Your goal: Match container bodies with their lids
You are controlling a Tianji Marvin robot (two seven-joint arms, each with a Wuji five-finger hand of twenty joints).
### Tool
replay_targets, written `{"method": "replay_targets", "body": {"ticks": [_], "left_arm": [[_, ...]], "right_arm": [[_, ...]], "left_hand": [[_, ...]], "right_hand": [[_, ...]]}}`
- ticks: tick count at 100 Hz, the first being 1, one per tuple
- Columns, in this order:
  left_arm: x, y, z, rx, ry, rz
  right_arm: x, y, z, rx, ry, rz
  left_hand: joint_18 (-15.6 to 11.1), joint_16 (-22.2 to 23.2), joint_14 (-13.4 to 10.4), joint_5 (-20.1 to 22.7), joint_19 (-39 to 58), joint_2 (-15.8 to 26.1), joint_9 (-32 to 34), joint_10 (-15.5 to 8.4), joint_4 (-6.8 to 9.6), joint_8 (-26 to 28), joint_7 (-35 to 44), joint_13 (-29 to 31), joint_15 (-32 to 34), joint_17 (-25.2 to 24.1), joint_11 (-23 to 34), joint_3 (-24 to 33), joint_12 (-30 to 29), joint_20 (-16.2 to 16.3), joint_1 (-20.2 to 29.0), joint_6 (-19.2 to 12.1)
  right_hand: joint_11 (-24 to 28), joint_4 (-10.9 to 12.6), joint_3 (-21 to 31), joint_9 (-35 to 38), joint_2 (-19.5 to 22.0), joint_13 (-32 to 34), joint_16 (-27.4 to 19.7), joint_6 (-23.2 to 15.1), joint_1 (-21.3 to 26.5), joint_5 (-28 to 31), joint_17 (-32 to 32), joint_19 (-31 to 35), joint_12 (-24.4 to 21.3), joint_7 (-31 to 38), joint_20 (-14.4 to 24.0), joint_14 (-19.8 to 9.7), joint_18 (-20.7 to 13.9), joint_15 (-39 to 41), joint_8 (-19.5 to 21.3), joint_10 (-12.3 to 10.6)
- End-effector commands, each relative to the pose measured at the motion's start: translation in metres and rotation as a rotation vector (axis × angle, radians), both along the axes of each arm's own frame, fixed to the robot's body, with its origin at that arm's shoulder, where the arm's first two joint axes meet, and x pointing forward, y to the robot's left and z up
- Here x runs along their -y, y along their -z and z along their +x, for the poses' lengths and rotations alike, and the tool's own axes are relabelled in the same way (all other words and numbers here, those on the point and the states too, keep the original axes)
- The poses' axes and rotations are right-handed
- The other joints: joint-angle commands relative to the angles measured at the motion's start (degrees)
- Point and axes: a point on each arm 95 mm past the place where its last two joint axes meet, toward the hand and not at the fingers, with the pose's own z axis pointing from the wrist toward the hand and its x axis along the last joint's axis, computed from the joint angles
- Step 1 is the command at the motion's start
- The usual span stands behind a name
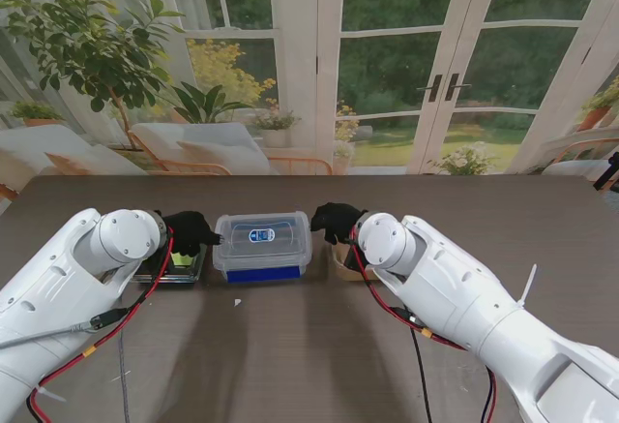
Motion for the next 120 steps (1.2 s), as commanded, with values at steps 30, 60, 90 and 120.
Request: {"method": "replay_targets", "body": {"ticks": [30,60,90,120], "left_arm": [[0.002,-0.001,-0.001,-0.025,0.009,0.004],[0.003,-0.001,0.0,-0.032,0.01,0.007],[0.002,0.0,-0.002,-0.044,0.008,0.016],[-0.004,-0.006,-0.007,-0.04,0.002,0.034]], "right_arm": [[-0.004,-0.002,0.001,0.013,-0.003,-0.005],[-0.012,-0.01,0.0,0.073,-0.078,0.06],[-0.024,-0.004,0.001,0.028,-0.147,0.05],[-0.027,0.0,0.001,0.005,-0.155,0.032]], "left_hand": [[-2.66,0.88,2.32,-1.12,-2.1,2.38,-0.22,1.26,0.82,-0.36,-0.45,0.02,1.24,-1.35,0.14,-1.23,-0.01,0.32,-1.39,-0.4],[-2.76,0.88,2.3,-1.39,-2.14,2.41,-0.32,1.21,0.84,-0.4,-0.56,-0.01,1.21,-1.42,0.14,-1.35,-0.04,0.29,-1.39,-0.23],[-2.88,0.82,2.28,-1.67,-2.4,2.5,-0.64,1.22,0.84,-0.44,-0.66,-0.39,0.85,-1.8,-0.08,-1.61,-0.15,0.22,-1.39,0.08],[-2.91,0.83,2.28,-1.29,-2.52,2.6,-0.59,1.29,0.84,-0.39,-0.5,-0.41,0.76,-1.82,-0.33,-1.79,-0.39,0.13,-1.34,0.16]], "right_hand": [[1.04,-1.32,-1.11,-0.37,-0.76,1.77,-0.33,-2.15,-1.39,-3.68,29.66,3.3,-0.67,0.89,0.94,-0.67,1.54,2.03,0.32,0.62],[1.1,-1.75,-0.94,-0.25,-1.93,1.78,-0.39,-10.54,-0.77,1.94,29.49,3.13,-0.84,-3.27,0.92,-0.83,1.36,1.92,-1.71,0.59],[0.67,-1.77,-1.28,0.22,-1.49,1.78,-0.46,-10.77,-0.94,2.86,29.27,2.99,-0.97,-4.7,0.93,-0.78,1.27,1.76,-2.24,0.73],[0.6,-1.72,-1.62,0.21,-1.21,1.77,-0.63,-10.5,-1.06,2.7,29.23,2.95,-0.87,-4.84,0.97,-0.67,1.27,1.38,-2.18,0.68]]}}
